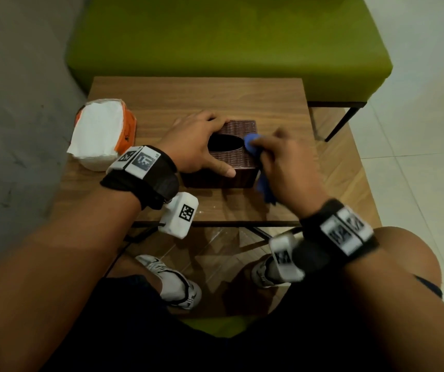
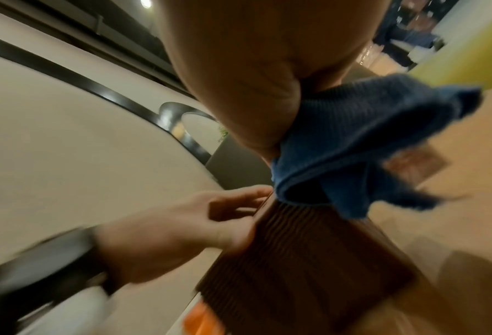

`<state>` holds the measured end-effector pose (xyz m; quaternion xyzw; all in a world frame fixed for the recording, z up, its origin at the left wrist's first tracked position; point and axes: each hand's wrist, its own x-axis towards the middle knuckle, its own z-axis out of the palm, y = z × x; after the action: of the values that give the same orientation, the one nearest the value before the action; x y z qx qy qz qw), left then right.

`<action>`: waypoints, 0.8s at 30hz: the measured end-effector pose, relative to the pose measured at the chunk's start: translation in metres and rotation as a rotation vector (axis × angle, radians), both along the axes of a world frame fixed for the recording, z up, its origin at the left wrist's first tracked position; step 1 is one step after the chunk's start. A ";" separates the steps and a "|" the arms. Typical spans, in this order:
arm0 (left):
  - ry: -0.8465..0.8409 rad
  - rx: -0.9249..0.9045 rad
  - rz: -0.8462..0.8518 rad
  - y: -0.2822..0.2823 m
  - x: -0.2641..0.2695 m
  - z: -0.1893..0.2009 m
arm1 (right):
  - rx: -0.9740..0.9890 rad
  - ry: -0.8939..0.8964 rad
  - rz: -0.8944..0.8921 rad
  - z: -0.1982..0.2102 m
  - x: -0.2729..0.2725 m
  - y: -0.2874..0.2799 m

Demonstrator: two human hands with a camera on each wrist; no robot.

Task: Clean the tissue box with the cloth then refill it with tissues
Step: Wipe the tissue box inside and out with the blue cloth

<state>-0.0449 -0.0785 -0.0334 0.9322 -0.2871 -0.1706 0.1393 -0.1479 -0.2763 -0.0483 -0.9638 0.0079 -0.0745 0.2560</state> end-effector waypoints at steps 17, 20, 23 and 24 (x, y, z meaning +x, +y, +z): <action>-0.031 -0.052 0.037 0.004 -0.001 -0.011 | -0.076 0.030 -0.076 0.004 0.042 0.011; -0.031 -0.058 0.035 0.004 -0.001 -0.011 | -0.103 0.014 0.038 0.010 -0.001 0.010; -0.043 -0.054 0.032 0.004 -0.002 -0.010 | -0.115 0.009 0.062 0.013 -0.008 0.004; -0.047 -0.052 0.029 0.004 -0.003 -0.009 | -0.123 0.001 0.042 0.013 0.001 0.003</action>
<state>-0.0477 -0.0749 -0.0428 0.9361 -0.2813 -0.1389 0.1591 -0.1470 -0.2737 -0.0356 -0.9777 -0.0169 -0.0691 0.1978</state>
